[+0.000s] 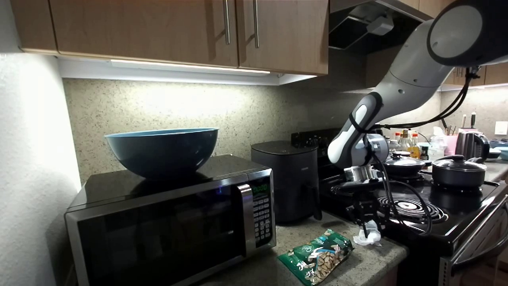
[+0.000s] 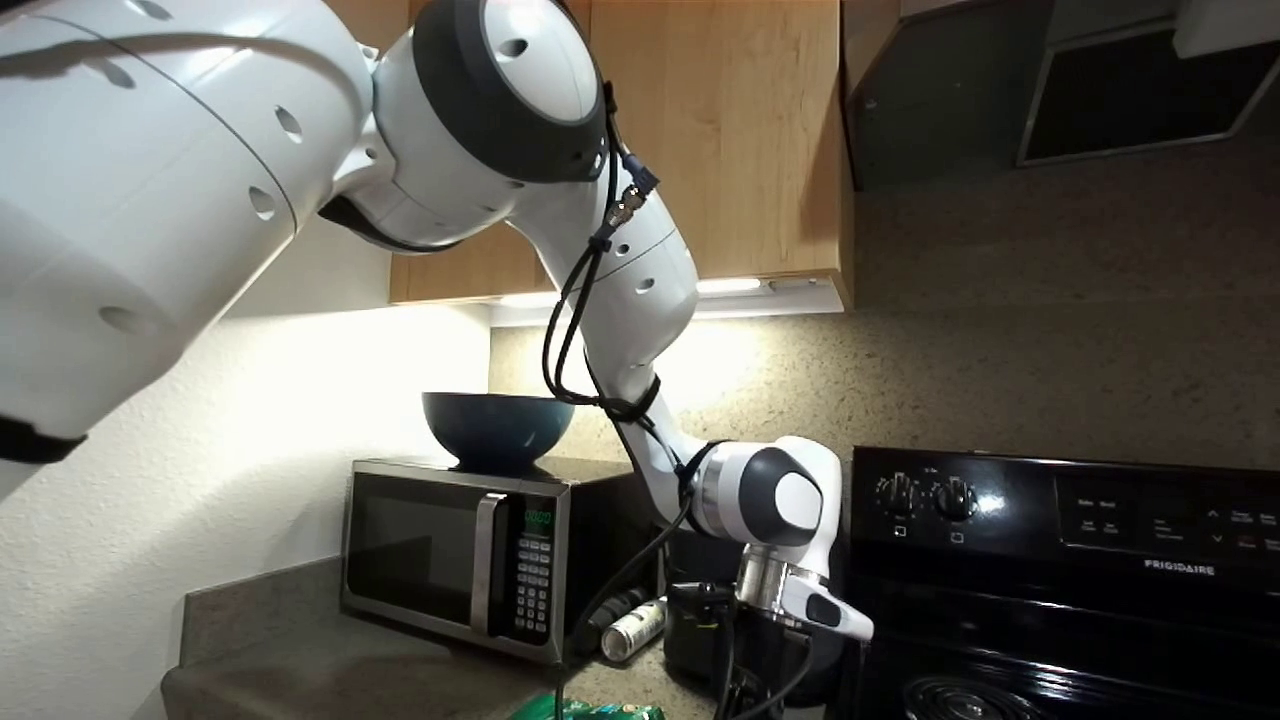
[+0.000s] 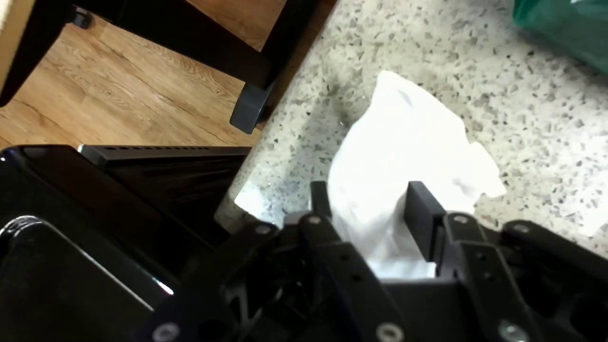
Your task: Use the tissue to wipe the airfryer
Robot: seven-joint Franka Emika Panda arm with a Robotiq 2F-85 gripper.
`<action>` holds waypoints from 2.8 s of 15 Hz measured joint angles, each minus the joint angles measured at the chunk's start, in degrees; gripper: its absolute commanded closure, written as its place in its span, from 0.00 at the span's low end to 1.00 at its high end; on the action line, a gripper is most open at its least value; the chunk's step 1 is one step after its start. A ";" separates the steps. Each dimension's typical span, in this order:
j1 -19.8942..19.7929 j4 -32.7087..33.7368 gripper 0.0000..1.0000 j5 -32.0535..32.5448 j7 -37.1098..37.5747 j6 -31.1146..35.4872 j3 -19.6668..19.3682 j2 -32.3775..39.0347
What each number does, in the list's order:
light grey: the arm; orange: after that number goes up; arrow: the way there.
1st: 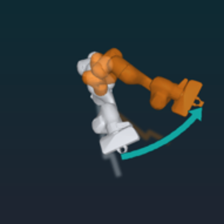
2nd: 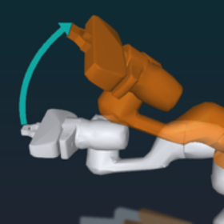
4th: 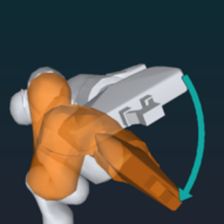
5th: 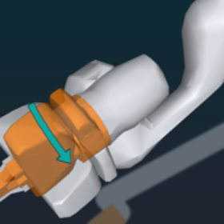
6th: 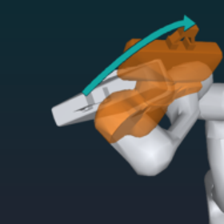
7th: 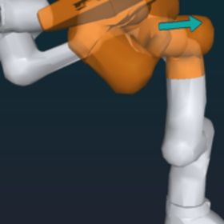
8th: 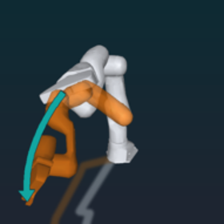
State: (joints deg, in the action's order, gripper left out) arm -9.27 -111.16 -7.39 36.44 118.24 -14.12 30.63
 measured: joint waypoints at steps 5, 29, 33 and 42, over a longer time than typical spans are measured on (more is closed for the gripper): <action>0.85 0.12 1.00 0.00 0.00 0.00 0.61 0.00; -0.19 -9.70 0.98 -21.21 -12.59 23.12 5.73 -17.10; -0.30 -7.02 0.98 -33.17 -16.71 28.10 7.47 -19.12; -0.06 -7.64 0.97 -45.24 -12.59 33.13 5.86 -20.22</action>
State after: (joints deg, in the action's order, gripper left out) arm -9.33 -118.81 -52.64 23.86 151.36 -8.25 10.41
